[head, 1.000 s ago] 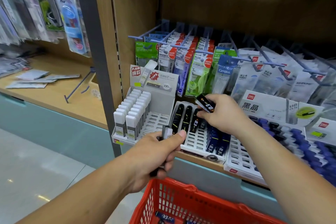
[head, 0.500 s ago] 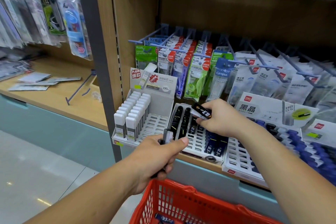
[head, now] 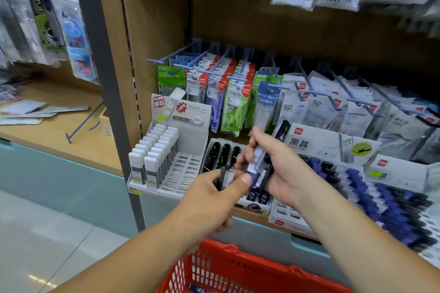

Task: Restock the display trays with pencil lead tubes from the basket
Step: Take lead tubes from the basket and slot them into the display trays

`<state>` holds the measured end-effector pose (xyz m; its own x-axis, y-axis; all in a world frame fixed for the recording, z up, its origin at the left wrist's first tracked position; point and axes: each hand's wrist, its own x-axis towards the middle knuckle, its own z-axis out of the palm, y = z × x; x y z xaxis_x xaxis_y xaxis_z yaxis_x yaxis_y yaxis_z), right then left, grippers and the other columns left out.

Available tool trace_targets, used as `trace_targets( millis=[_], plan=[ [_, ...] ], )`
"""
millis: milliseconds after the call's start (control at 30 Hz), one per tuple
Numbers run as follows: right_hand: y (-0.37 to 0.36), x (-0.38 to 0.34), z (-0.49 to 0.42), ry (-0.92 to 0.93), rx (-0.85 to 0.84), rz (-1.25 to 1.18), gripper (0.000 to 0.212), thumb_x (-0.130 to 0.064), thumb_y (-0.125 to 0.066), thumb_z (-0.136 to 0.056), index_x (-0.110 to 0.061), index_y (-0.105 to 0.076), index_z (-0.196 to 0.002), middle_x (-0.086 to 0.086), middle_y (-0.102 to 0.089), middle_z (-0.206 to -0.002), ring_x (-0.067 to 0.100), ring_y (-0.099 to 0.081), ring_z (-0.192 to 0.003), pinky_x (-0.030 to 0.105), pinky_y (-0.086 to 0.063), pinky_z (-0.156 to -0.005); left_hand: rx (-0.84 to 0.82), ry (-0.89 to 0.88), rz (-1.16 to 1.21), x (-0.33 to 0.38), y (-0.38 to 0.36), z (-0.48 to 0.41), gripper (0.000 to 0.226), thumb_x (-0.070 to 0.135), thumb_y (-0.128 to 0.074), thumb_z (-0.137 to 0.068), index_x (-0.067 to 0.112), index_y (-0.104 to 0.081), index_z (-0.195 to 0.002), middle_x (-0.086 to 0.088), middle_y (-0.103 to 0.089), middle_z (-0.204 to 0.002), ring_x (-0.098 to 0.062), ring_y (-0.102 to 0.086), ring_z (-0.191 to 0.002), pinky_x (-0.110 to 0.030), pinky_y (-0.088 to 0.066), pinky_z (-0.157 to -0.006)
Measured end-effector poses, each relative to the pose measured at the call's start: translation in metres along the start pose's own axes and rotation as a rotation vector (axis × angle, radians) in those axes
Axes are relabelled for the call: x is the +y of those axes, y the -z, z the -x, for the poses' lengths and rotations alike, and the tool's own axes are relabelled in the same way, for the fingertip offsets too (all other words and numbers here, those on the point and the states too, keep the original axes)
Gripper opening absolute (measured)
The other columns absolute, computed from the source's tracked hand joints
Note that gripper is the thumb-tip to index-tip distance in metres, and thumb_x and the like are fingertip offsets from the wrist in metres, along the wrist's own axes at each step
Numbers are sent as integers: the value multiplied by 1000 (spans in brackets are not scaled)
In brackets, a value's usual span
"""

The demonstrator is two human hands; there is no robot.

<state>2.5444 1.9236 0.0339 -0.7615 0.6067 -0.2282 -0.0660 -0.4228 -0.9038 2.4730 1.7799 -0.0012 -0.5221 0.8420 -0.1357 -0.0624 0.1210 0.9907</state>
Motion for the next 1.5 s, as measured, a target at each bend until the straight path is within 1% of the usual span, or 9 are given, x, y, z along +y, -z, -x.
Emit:
trace_targets(
  millis=[167, 267, 400, 767, 1000, 1167, 1267, 1367, 1500],
  plan=[
    [-3, 3, 14, 39, -38, 44, 36, -36, -56, -103, -16, -58, -73, 15, -69, -74, 35, -66, -91, 55, -54, -94, -58, -38, -19, 0, -13, -1, 19, 36, -70, -97, 17, -66, -98, 5, -54, -48, -13, -47, -42, -25, -36, -45],
    [0, 0, 18, 34, -30, 31, 29, -34, -55, -104, -13, -59, -84, 17, -72, -82, 33, -72, -84, 49, -58, -83, -80, -21, -2, 1, -14, -2, 21, 36, -68, -98, 15, -66, -97, 7, -61, -49, -12, -46, -43, -24, -35, -45],
    [5, 1, 20, 73, -16, 54, 23, -35, -55, -104, -15, -61, -95, 13, -74, -86, 29, -73, -80, 40, -60, -69, -164, 30, 103, 0, -18, -1, 30, 38, -67, -98, 10, -67, -108, -9, -77, -81, -16, -44, -46, -24, -35, -44],
    [-4, 10, 20, 114, -78, 103, 49, -50, -57, -90, -12, -65, -119, 8, -76, -118, 29, -72, -108, 52, -57, -97, -83, -25, 122, -5, -15, -6, 29, 39, -65, -99, 11, -61, -91, -8, -65, -69, -14, -43, -44, -23, -29, -45],
    [6, 1, 15, 66, 42, 120, 43, -54, -52, -100, -20, -75, -89, 7, -77, -107, 23, -68, -87, 43, -51, -90, -50, 28, 223, -10, -8, -11, 24, 30, -67, -99, 11, -57, -88, -7, -57, -70, -14, -39, -46, -22, -24, -46],
    [15, -4, 16, 129, 50, 247, 36, -43, -51, -104, -14, -69, -116, 9, -78, -105, 20, -72, -83, 39, -55, -82, -43, 50, 238, -12, 0, -13, 21, 27, -67, -100, 10, -58, -92, -6, -55, -70, -12, -39, -48, -22, -25, -46],
    [21, -13, 16, 210, 167, 364, 29, -36, -60, -102, -10, -70, -111, 11, -76, -85, 22, -70, -67, 36, -59, -61, -5, 61, 221, -13, 5, -13, 22, 28, -68, -99, 9, -58, -93, -5, -55, -67, -13, -40, -48, -23, -27, -45],
    [33, -19, 17, 276, 358, 654, 30, -39, -73, -93, -9, -69, -94, 5, -55, -56, 14, -45, -41, 25, -38, -42, 46, 73, 194, -14, 11, -13, 24, 28, -68, -99, 8, -56, -91, -4, -55, -64, -13, -40, -47, -24, -28, -44],
    [36, -22, 18, 50, 181, 729, 44, -54, -75, -87, -15, -59, -94, -8, -38, -52, 9, -29, -41, 23, -21, -41, 99, 84, 180, -17, 18, -14, 24, 30, -69, -99, 8, -58, -97, -7, -58, -70, -13, -43, -50, -25, -31, -43]
  ],
)
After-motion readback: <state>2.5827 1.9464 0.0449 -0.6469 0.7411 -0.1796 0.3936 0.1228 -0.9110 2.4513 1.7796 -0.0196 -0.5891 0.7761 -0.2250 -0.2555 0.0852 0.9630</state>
